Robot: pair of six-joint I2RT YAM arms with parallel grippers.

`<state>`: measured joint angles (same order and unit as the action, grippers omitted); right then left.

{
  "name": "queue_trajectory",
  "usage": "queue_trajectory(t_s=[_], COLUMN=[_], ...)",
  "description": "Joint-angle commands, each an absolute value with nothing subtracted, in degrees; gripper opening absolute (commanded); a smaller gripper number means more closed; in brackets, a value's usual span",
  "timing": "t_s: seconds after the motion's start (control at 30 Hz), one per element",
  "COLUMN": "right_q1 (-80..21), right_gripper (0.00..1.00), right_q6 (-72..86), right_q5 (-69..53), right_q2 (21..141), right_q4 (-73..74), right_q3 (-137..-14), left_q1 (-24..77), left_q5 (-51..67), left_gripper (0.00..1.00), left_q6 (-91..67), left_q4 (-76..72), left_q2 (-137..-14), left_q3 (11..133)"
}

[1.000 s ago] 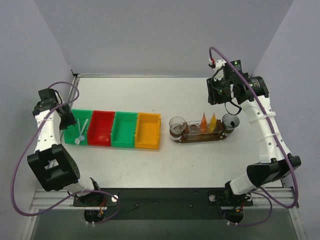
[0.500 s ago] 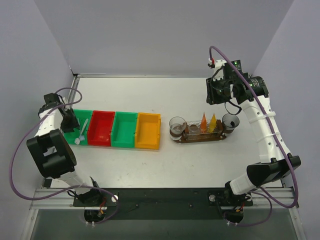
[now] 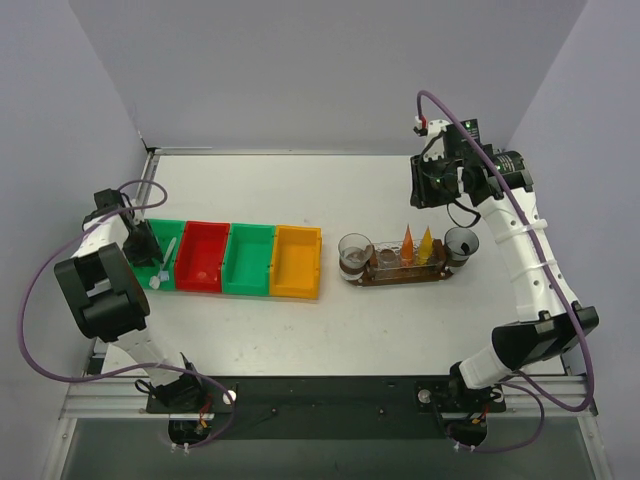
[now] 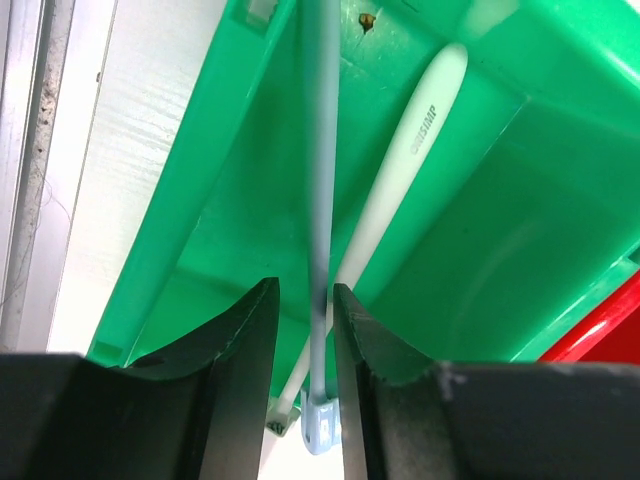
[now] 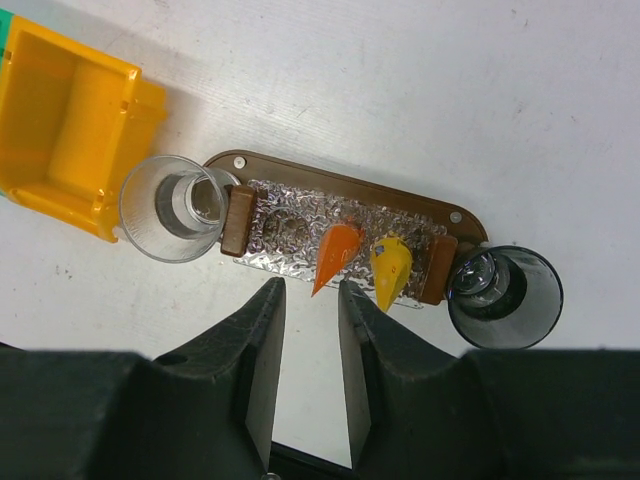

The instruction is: Prepare toiletry sets of a toothbrush and toothpaste on the tray

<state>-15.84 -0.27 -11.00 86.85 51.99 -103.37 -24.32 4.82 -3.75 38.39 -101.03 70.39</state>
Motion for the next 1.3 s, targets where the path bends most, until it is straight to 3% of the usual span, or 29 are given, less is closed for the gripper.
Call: queue_trajectory(t_s=[0.0, 0.47, 0.93, 1.07, 1.27], right_q1=[-16.1, -16.2, -16.6, -17.0, -17.8], right_gripper=[0.24, 0.21, 0.20, 0.20, 0.20], right_q6=[-0.1, 1.3, 1.1, 1.1, 1.0], right_q5=[-11.8, -11.7, -11.1, -11.1, -11.2], right_q2=[88.2, 88.4, 87.9, 87.7, 86.9], right_q4=[51.5, 51.4, 51.4, 51.2, 51.2], right_q3=[-104.2, -103.8, -103.9, -104.0, -103.5], left_q1=[-24.3, -24.3, -24.3, -24.3, -24.3], left_q5=[5.5, 6.4, 7.4, 8.0, 8.4], left_gripper=[0.37, 0.33, 0.11, 0.00, 0.00], left_q6=[-3.4, -4.0, -6.1, -7.6, -9.2], left_q4=[35.9, 35.9, 37.9, 38.5, 40.5], left_q2=[-102.2, -104.6, -100.2, -98.0, -94.0], left_q3=[73.2, 73.7, 75.2, 75.3, 74.3])
